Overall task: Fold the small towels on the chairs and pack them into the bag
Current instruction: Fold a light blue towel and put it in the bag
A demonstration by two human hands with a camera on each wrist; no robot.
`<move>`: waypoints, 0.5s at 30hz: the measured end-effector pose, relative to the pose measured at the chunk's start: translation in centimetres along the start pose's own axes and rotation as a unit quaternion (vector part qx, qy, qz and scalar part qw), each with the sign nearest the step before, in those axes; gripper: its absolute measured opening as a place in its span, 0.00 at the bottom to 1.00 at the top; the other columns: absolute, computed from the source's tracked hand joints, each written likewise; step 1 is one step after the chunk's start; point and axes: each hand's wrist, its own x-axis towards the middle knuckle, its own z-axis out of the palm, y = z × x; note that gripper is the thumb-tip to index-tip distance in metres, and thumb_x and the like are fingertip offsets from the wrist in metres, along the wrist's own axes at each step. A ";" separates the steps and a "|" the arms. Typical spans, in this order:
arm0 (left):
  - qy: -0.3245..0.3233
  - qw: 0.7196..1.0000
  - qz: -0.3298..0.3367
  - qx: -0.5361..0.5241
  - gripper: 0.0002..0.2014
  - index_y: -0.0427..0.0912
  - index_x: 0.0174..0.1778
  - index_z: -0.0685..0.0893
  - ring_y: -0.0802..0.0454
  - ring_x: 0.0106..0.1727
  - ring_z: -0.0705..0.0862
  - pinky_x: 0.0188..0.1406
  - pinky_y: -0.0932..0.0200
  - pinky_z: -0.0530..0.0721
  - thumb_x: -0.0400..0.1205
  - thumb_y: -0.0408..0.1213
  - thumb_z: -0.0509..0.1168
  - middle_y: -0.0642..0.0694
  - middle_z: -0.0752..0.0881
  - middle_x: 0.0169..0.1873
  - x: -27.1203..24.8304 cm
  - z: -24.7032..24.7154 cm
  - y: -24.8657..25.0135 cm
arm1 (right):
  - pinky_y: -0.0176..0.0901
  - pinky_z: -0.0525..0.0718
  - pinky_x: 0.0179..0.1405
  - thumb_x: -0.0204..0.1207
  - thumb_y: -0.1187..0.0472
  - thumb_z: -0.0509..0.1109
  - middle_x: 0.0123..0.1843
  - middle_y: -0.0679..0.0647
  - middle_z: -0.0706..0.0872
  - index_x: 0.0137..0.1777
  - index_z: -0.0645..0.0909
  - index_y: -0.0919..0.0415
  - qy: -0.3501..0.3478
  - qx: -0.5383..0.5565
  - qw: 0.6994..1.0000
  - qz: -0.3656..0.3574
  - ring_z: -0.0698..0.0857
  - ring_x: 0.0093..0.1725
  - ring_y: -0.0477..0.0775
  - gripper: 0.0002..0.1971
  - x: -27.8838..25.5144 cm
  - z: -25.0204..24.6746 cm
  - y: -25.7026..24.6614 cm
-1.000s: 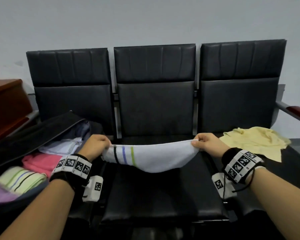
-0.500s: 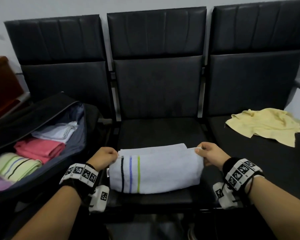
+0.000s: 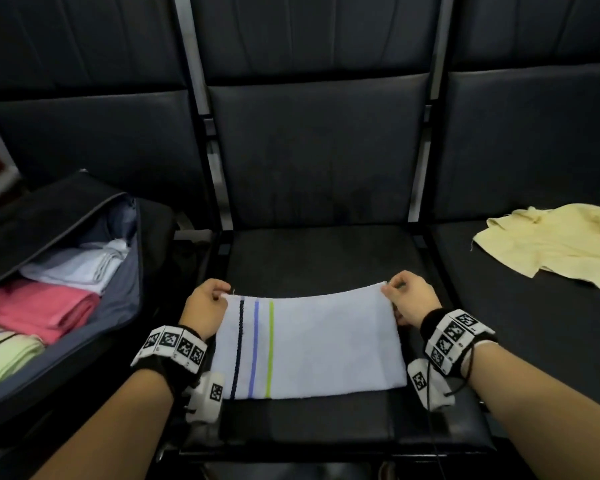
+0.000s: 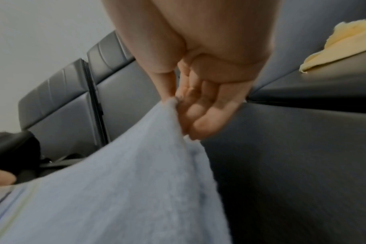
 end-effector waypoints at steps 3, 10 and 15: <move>-0.004 0.998 -0.034 0.053 0.19 0.42 0.65 0.79 0.38 0.56 0.84 0.58 0.44 0.85 0.78 0.28 0.67 0.42 0.81 0.55 0.1 0.8 -1.4 | 0.52 0.91 0.40 0.70 0.42 0.75 0.41 0.51 0.87 0.46 0.79 0.50 -0.040 -0.107 0.993 0.041 0.89 0.41 0.56 0.15 0.1 0.6 1.5; -0.021 0.989 -0.035 0.145 0.10 0.51 0.41 0.84 0.47 0.43 0.83 0.40 0.57 0.78 0.75 0.29 0.67 0.42 0.83 0.52 -3.4 1.3 -4.1 | 0.36 0.73 0.20 0.67 0.55 0.81 0.30 0.50 0.80 0.32 0.77 0.59 -0.121 -0.097 0.984 0.089 0.79 0.28 0.50 0.16 -1.8 1.4 1.4; -0.047 0.990 -0.040 0.124 0.14 0.42 0.60 0.87 0.46 0.64 0.82 0.65 0.56 0.79 0.80 0.29 0.66 0.43 0.81 0.65 -4.1 1.7 -3.6 | 0.40 0.80 0.28 0.75 0.68 0.75 0.38 0.58 0.86 0.46 0.84 0.67 -0.136 0.086 0.982 0.102 0.85 0.36 0.55 0.03 -3.4 0.4 -0.3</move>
